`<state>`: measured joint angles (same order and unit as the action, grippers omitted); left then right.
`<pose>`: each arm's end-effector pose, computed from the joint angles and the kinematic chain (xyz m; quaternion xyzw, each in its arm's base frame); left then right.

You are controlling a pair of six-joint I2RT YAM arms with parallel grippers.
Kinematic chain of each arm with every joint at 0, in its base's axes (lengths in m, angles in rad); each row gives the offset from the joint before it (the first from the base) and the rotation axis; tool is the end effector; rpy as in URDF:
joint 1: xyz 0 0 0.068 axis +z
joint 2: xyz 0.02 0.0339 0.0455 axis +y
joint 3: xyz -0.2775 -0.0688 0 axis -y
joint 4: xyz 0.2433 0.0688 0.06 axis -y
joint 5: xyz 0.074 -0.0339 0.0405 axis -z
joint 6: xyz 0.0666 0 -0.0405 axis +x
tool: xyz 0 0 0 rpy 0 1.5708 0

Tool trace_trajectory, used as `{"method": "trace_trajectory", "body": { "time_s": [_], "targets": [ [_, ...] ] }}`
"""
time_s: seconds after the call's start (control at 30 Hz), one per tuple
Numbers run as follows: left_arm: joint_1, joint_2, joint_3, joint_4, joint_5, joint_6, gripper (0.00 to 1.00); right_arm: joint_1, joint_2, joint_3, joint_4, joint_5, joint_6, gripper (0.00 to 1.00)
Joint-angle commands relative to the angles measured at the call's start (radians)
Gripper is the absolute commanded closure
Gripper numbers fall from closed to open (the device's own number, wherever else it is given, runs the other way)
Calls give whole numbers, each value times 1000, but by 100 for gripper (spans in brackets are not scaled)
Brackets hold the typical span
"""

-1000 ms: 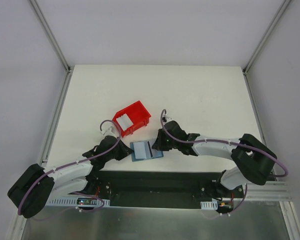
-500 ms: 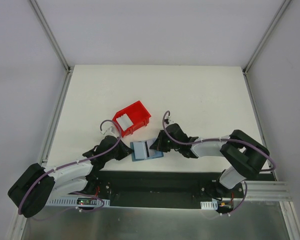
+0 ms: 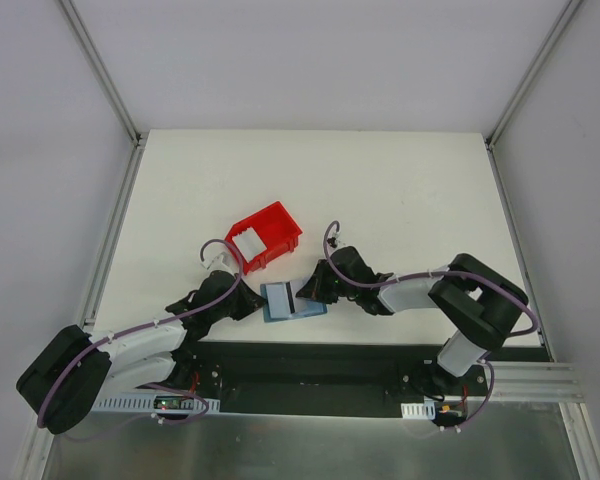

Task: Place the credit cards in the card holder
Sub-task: Insert the credit card into the card holder.

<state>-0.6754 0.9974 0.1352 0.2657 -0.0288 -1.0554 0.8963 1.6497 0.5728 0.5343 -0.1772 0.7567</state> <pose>0.1492 -0.1171 0.1220 -0.1735 0.8664 -0.3481 0.3131 0.1966 0.2647 0.1323 -0.1039 0.8622 0.4125 0.2752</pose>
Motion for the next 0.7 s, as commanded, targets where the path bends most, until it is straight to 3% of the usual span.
{"method": "trace_trajectory", "body": {
  "time_s": [0.0, 0.67],
  "targets": [
    [-9, 41, -39, -164, -36, 48, 100, 16, 53, -19, -40, -4, -10, 100],
    [-9, 38, -40, -163, -34, 44, 100, 41, 2, -21, -120, 39, -53, 99]
  ]
}}
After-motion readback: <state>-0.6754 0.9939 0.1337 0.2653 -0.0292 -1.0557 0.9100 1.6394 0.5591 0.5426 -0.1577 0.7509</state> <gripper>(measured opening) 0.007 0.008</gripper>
